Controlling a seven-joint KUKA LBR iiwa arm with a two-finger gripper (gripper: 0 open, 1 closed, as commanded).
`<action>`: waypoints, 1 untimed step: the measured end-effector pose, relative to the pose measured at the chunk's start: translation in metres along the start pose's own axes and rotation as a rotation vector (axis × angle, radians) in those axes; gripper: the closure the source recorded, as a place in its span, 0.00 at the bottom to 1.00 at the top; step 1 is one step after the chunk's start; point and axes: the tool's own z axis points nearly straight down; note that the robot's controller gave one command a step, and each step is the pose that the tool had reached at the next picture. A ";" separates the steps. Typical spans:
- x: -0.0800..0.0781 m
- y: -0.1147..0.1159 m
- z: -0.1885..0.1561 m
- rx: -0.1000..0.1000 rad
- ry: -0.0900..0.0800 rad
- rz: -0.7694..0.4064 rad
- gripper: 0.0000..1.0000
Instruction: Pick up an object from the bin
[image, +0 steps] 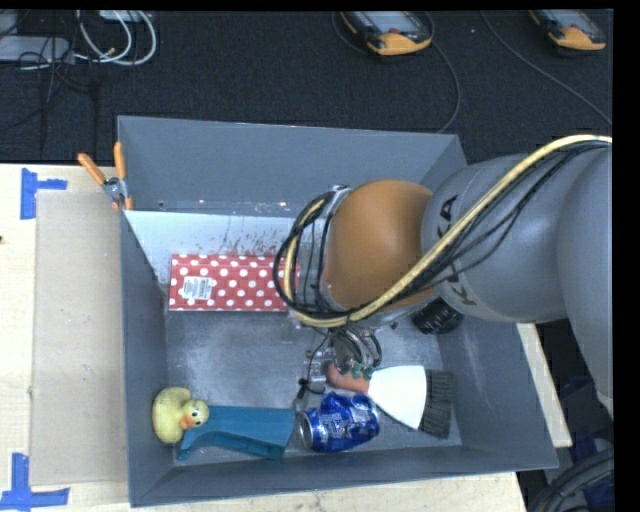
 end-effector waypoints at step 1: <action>-0.002 -0.001 -0.005 -0.001 -0.008 0.003 0.00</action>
Offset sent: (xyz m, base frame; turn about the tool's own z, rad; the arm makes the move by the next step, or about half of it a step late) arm -0.0208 -0.0561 -0.0299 -0.0678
